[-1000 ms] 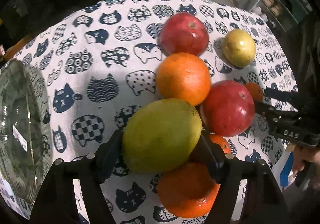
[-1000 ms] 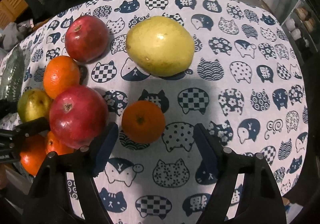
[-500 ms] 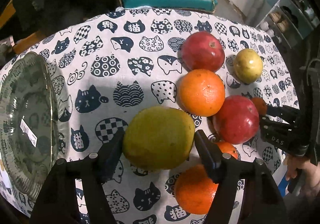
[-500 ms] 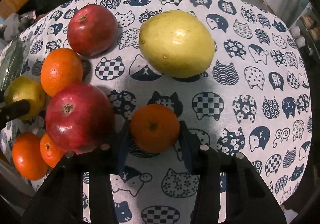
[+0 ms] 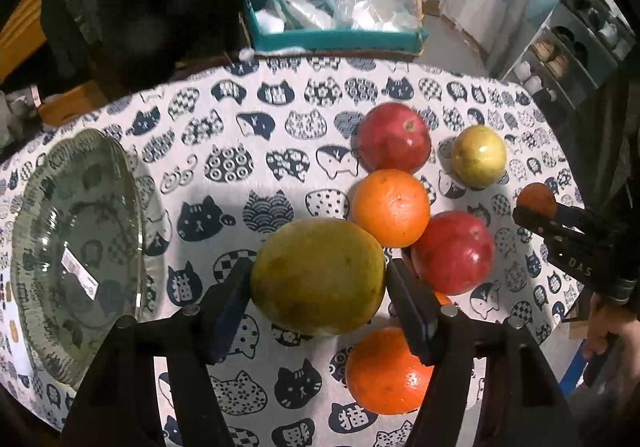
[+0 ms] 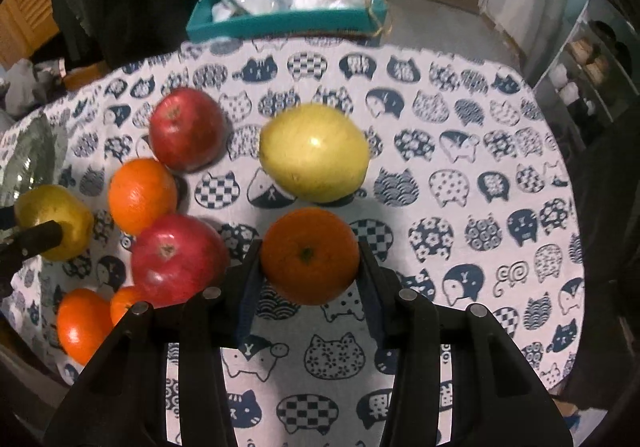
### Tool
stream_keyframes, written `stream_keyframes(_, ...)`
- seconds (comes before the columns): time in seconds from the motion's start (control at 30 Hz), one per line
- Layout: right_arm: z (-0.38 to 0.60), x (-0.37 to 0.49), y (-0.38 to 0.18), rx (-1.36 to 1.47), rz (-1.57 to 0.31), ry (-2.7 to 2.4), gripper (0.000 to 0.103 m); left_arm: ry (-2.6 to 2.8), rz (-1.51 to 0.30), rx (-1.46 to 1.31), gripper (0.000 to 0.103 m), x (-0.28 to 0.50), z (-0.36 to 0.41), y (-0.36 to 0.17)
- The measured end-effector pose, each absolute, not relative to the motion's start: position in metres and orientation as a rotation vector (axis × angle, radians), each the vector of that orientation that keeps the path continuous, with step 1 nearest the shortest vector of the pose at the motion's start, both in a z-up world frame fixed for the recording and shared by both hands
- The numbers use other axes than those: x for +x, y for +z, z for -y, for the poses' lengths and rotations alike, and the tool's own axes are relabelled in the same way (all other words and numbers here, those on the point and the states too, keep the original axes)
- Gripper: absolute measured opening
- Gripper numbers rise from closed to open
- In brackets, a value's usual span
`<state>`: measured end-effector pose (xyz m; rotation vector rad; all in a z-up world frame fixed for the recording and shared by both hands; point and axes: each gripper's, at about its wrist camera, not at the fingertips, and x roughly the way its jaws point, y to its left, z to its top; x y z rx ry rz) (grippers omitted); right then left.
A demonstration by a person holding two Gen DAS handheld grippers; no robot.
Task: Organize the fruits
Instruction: 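Close left tool on yellow-green fruit while right tool grasps small orange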
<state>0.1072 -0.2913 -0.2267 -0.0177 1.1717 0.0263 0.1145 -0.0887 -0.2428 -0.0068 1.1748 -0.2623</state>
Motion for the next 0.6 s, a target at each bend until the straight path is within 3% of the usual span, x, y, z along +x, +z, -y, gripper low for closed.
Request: stream_keyframes(0.6, 0.293, 0.082, -0.148, -0.038, -0.964, 0.042, 0.044, -0.237, -0.988, -0.059, 0.069, 0.091, 0.067, -0.172)
